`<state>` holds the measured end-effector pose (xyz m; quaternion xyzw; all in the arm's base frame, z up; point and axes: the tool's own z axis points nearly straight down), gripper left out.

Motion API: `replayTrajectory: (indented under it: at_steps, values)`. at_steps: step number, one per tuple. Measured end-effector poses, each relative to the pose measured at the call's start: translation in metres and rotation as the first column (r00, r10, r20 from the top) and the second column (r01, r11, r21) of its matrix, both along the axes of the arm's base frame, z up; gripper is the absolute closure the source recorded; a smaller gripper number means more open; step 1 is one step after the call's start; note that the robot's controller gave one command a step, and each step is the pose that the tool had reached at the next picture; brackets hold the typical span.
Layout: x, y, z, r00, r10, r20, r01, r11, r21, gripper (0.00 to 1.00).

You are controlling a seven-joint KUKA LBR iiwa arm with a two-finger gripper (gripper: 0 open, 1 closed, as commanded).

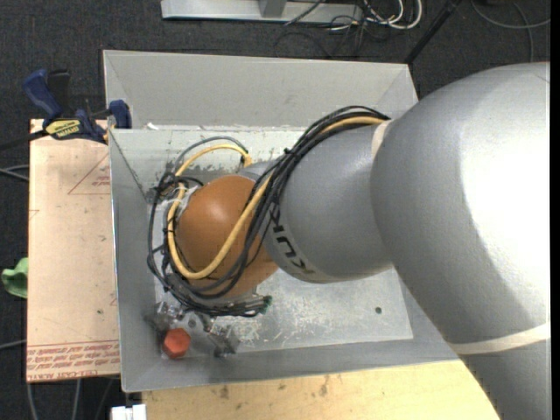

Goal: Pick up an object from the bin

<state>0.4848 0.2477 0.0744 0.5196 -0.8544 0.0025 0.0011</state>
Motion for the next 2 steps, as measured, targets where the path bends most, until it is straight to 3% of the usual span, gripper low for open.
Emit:
replayTrajectory:
  at_steps: [1, 2]
  values:
    - [-0.001, 0.004, 0.000, 1.000, 0.003, 0.000, -0.003, 1.000, 0.008, 1.00]
    - [0.037, -0.010, 0.132, 1.000, 0.008, 0.011, -0.008, 1.000, 0.011, 1.00]
